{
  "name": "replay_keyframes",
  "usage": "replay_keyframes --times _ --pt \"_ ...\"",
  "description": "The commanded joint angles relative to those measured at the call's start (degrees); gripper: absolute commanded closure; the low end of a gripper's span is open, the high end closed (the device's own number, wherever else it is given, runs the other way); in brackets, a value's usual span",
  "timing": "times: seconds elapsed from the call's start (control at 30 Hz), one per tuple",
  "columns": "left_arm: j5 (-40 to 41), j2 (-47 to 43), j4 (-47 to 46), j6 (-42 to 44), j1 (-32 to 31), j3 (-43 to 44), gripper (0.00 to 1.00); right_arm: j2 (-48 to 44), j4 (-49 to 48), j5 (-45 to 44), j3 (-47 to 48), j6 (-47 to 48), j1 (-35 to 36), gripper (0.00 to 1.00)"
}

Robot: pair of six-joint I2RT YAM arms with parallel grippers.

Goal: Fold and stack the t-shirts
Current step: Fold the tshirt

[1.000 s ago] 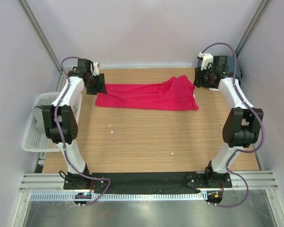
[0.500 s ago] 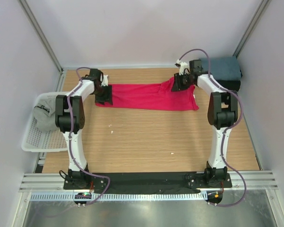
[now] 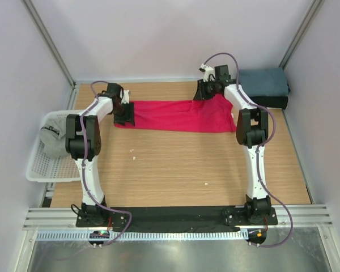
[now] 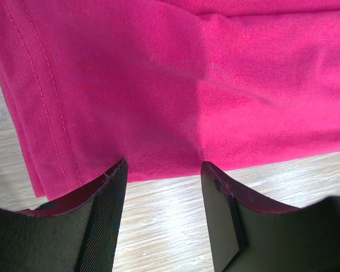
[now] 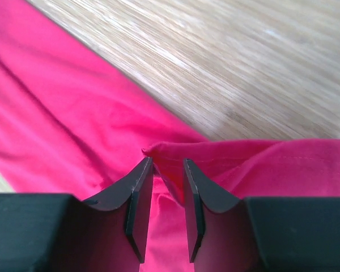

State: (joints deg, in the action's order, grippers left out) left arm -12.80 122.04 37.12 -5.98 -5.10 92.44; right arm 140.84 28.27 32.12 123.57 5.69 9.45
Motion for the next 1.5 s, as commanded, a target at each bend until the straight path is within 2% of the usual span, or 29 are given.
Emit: replay_keyframes --times 0.0,0.27,0.4,0.57,0.7,0.8,1.13,1.47 --pt "1.6 -1.2 -0.1 0.0 0.0 -1.5 0.44 2.2 0.4 -0.6 4.0 -1.7 0.7 0.66" --pt "1.8 -1.5 0.0 0.0 0.0 -1.7 0.44 2.2 -2.2 -2.5 6.2 0.0 1.0 0.63" --pt "2.0 -1.7 0.0 0.1 0.0 -1.8 0.44 -3.1 -5.2 -2.6 0.4 2.1 0.9 0.61" --pt "2.0 -2.3 -0.1 0.0 0.1 -1.8 0.44 -10.7 -4.5 -4.2 -4.1 3.1 1.0 0.6" --pt "1.2 -3.7 0.0 -0.3 0.1 -1.4 0.44 -17.6 -7.9 -4.3 -15.7 4.3 1.0 0.6" --pt "0.1 -5.0 -0.2 -0.4 0.0 -0.6 0.44 -19.4 -7.7 -4.4 -19.5 5.1 1.2 0.6" --pt "0.5 -0.1 1.4 -0.4 0.0 5.6 0.44 -12.8 -7.4 -4.8 -19.2 5.7 1.2 0.61" --pt "0.4 1.4 1.1 -0.7 0.0 1.4 0.45 -3.7 -5.5 -4.1 -8.2 3.5 1.9 0.61"
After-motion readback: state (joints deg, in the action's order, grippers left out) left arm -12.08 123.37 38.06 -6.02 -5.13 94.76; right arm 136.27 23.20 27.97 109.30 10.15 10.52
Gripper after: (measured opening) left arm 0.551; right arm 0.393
